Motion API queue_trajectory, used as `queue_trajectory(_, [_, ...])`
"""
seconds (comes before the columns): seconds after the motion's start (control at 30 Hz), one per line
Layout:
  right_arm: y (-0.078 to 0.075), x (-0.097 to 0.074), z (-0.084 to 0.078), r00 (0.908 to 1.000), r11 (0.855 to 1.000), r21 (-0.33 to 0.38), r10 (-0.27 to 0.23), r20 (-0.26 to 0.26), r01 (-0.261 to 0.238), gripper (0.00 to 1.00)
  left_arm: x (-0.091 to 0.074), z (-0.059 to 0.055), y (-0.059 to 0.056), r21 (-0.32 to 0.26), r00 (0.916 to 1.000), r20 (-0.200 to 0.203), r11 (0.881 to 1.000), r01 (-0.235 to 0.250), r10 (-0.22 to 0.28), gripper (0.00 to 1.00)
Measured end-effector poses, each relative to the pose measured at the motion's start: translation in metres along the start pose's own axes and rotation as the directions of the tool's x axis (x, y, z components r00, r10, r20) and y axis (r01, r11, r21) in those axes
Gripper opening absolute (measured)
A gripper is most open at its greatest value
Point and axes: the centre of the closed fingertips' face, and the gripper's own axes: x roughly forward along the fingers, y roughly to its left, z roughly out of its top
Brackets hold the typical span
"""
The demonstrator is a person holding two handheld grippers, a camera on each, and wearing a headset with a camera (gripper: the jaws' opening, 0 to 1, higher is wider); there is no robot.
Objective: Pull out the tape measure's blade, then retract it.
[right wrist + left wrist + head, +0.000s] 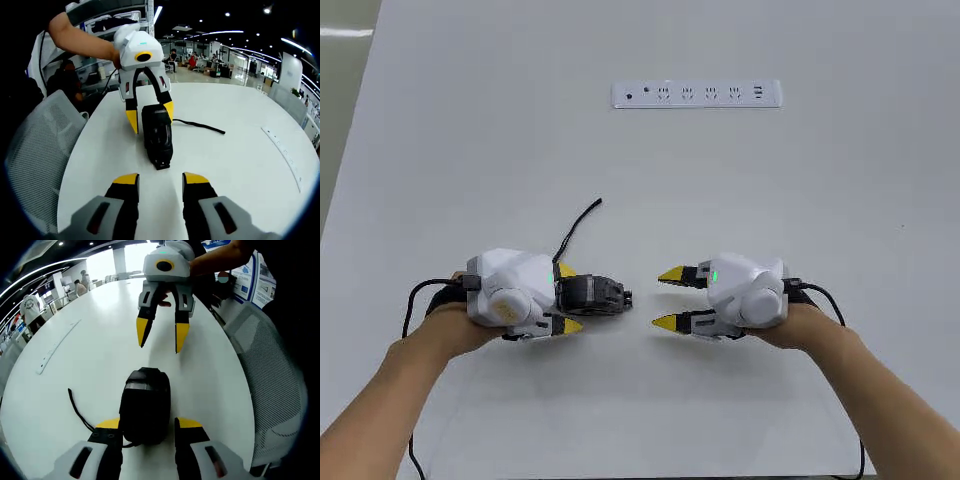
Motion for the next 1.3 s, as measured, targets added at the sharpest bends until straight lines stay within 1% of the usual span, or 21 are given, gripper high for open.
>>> queue_trajectory(0.03, [0.0,0.001,0.0,1.0,1.0,0.0,0.001,-0.001,-0.001,0.34,0.0,0.0,0.0,0.0,1.0,-0.001,1.0,0.001,-0.001,0.36])
queue_trajectory(0.07, [-0.002,0.015,0.002,0.9997,1.0,-0.006,0.02,-0.012,-0.02,0.33,0.004,-0.003,0.004,0.014,0.9996,-0.028,1.0,0.01,-0.009,0.35])
queue_trajectory(0.17, [-0.002,0.023,0.002,0.9993,0.999,-0.005,0.034,-0.014,-0.034,0.31,0.005,-0.003,0.005,0.014,0.9994,-0.033,1.0,0.013,-0.013,0.33])
queue_trajectory(0.4, [-0.003,0.041,-0.001,0.9979,0.998,-0.007,0.054,-0.035,-0.054,0.28,0.008,-0.003,0.005,-0.004,0.9992,-0.033,1.0,0.021,-0.021,0.32])
queue_trajectory(0.57, [-0.003,0.05,-0.002,0.9974,0.998,-0.014,0.058,-0.043,-0.058,0.28,0.008,-0.004,0.005,-0.02,0.9995,-0.022,1.0,0.024,-0.024,0.32])
queue_trajectory(0.63, [-0.004,0.052,-0.002,0.9973,0.998,-0.017,0.057,-0.046,-0.058,0.28,0.009,-0.003,0.004,-0.025,0.9994,-0.015,0.999,0.029,-0.03,0.33])
queue_trajectory(0.67, [-0.004,0.053,-0.001,0.9973,0.998,-0.012,0.06,-0.041,-0.061,0.28,0.009,0.002,0.002,-0.03,0.9992,0.007,0.999,0.04,-0.04,0.34])
queue_trajectory(0.7, [-0.004,0.054,-0.001,0.9973,0.998,-0.013,0.061,-0.041,-0.062,0.27,0.009,0.003,0.003,-0.026,0.9993,0.009,0.999,0.038,-0.038,0.35])
queue_trajectory(0.73, [-0.004,0.055,0.0,0.9973,0.998,-0.02,0.061,-0.041,-0.061,0.27,0.01,0.004,0.003,-0.023,0.9993,0.005,0.999,0.036,-0.036,0.35])
queue_trajectory(0.8, [-0.003,0.058,-0.001,0.9969,0.998,-0.023,0.065,-0.044,-0.066,0.25,0.012,0.0,0.004,-0.001,0.9991,-0.023,0.999,0.037,-0.037,0.33])
queue_trajectory(0.9, [-0.001,0.061,-0.001,0.9961,0.997,-0.031,0.073,-0.049,-0.074,0.24,0.013,0.0,0.004,0.013,0.9987,-0.03,0.999,0.041,-0.04,0.33])
queue_trajectory(1.07, [0.002,0.065,-0.004,0.9946,0.995,-0.038,0.086,-0.059,-0.089,0.21,0.012,0.0,0.003,0.027,0.9988,-0.031,0.999,0.04,-0.039,0.33])
queue_trajectory(1.1, [0.003,0.066,-0.003,0.9942,0.994,-0.052,0.093,-0.054,-0.095,0.2,0.011,0.0,0.003,0.027,0.999,-0.024,0.999,0.038,-0.037,0.33])
queue_trajectory(1.23, [0.003,0.065,-0.003,0.9939,0.992,-0.071,0.099,-0.047,-0.102,0.19,0.01,0.0,0.004,0.018,0.9996,0.003,0.999,0.028,-0.028,0.32])
queue_trajectory(1.3, [0.003,0.064,-0.004,0.9936,0.991,-0.082,0.103,-0.046,-0.107,0.18,0.01,0.001,0.004,0.009,0.9994,0.025,1.0,0.023,-0.023,0.32])
